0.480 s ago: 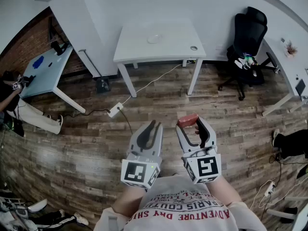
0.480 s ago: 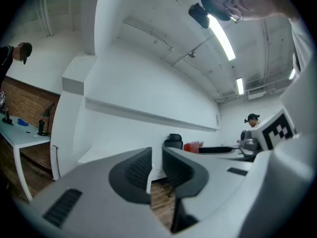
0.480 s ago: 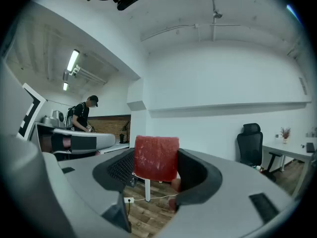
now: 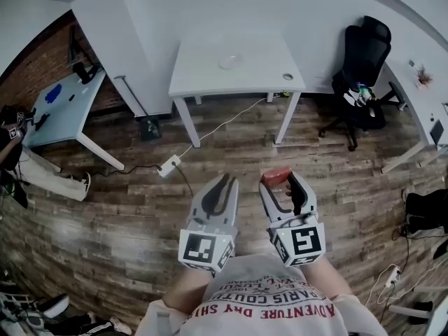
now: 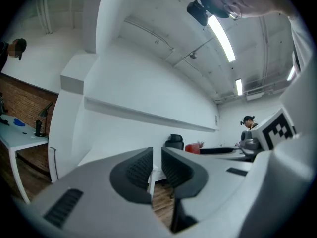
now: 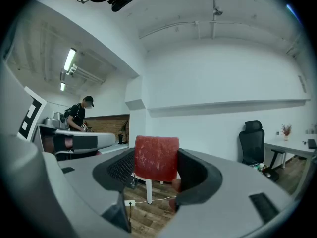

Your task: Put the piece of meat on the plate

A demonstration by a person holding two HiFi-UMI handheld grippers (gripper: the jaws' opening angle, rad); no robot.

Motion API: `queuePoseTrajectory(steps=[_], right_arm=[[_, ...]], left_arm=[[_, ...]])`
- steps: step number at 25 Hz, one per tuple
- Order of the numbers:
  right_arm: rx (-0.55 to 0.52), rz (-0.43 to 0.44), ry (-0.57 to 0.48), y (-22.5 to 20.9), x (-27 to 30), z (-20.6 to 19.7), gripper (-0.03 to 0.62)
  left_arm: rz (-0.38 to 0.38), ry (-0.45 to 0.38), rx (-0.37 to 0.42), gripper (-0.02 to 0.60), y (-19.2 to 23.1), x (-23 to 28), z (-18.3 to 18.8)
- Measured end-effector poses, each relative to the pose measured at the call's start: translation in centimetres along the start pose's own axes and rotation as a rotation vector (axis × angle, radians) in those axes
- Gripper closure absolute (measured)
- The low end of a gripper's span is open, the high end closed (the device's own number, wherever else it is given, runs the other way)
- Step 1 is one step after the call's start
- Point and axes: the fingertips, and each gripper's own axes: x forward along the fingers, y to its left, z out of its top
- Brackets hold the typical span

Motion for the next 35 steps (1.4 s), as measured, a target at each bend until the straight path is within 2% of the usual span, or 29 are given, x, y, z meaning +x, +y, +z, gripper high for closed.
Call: queuePoseTrajectory(steps=[12, 19, 26, 32, 35], right_arm=[[-0.010, -0.039, -0.014, 3.7, 6.2, 0.5, 0.316], [-0.006, -0.017, 0.008, 3.8, 9.8, 0.0, 0.316], [0.014, 0.028, -0.006, -0.7, 15.6, -0.2, 0.316], [0.015, 0.070, -0.007, -8.3, 22.4, 0.9, 0.316], [0.004, 0.099, 0.004, -12.1, 26.0, 1.3, 0.318]], left_arm=[[-0.018, 0.004, -0.008, 0.563, 8.0, 0.9, -0.4], [0.000, 0.022, -0.032, 0.572, 10.9, 2.9, -1.5], [0.037, 0.034, -0.013, 0.572, 12.4, 9.6, -2.3], [0.072, 0.052, 0.044, 0.572, 12.6, 19.3, -1.6], [0.085, 0.048, 0.045, 0.572, 12.8, 24.4, -1.1]])
